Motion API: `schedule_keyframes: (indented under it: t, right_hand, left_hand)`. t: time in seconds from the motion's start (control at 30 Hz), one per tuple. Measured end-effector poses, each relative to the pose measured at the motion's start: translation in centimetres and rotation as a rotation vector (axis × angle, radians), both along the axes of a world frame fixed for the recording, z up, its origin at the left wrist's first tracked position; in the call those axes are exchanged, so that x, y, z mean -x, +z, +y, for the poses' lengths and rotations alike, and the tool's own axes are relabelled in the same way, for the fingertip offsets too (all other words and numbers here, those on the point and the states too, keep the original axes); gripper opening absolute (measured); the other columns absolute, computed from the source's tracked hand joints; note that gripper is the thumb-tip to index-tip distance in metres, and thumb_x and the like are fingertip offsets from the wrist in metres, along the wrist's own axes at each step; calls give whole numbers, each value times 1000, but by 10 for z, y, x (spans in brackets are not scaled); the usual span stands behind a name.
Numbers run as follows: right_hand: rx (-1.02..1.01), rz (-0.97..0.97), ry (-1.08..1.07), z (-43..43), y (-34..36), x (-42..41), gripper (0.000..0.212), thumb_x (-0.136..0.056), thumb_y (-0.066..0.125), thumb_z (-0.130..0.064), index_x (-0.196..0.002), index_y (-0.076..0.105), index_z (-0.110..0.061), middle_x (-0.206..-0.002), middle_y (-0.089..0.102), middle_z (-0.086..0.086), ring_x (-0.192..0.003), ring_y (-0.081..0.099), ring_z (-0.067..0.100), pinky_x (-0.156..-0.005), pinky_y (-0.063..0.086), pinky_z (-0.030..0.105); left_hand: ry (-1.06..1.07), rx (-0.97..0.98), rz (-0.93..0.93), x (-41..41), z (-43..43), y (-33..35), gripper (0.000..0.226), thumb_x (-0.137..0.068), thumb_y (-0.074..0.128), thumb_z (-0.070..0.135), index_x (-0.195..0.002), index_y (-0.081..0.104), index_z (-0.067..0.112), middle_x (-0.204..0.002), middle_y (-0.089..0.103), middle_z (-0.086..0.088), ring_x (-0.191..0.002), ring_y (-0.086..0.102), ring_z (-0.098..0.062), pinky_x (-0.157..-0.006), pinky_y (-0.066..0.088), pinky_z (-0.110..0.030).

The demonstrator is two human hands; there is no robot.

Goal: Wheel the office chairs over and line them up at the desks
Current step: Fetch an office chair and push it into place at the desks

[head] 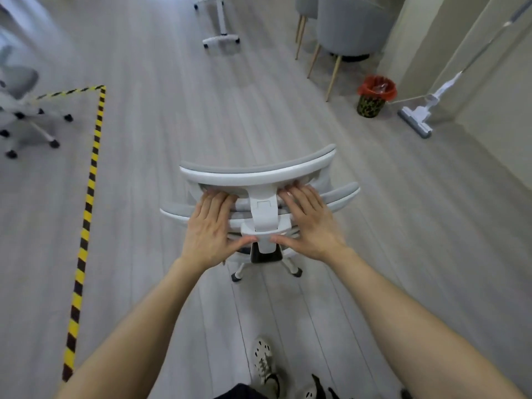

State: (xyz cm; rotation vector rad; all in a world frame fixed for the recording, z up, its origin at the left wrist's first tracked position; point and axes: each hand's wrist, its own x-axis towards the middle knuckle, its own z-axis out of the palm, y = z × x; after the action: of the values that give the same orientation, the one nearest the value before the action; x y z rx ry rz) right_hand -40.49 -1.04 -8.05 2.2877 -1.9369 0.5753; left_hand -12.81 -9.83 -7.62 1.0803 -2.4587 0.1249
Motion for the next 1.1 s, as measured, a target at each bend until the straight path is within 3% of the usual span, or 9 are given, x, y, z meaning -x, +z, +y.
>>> schedule_keyframes:
  t: [0.27,0.57,0.87,1.1]
  right_hand:
    - [-5,35,204,-106,1,-102,113,-90,59,-90,-171,34,-16,-175,34,10,-168,24,33,-136,22,57]
    - [44,2,429,-254,1,-218,114,-89,59,-91,-165,43,-7,-169,44,11,-165,31,33,-136,22,55]
    - [37,-15,678,-458,-4,-362,113,-89,55,-93,-163,47,-8,-166,48,11,-162,36,34,-135,24,56]
    - [-24,36,896,-635,3,-497,113,-90,54,-91,-168,36,-12,-171,38,9,-163,30,33,-139,14,52]
  left_hand:
    - [224,32,9,-118,-38,-2,96,-90,67,84,-142,62,3,-145,59,-16,-140,54,-39,-126,39,-56]
    - [475,4,-24,-233,-123,-2,100,-89,60,90,-149,59,10,-151,55,-13,-146,47,-37,-129,35,-55]
    - [712,-14,-44,-357,-257,-1,101,-88,63,89,-150,58,11,-151,55,-13,-145,49,-37,-129,35,-57]
    - [940,-115,-57,-461,-379,2,105,-93,51,91,-158,49,9,-158,48,-16,-152,42,-42,-132,29,-59]
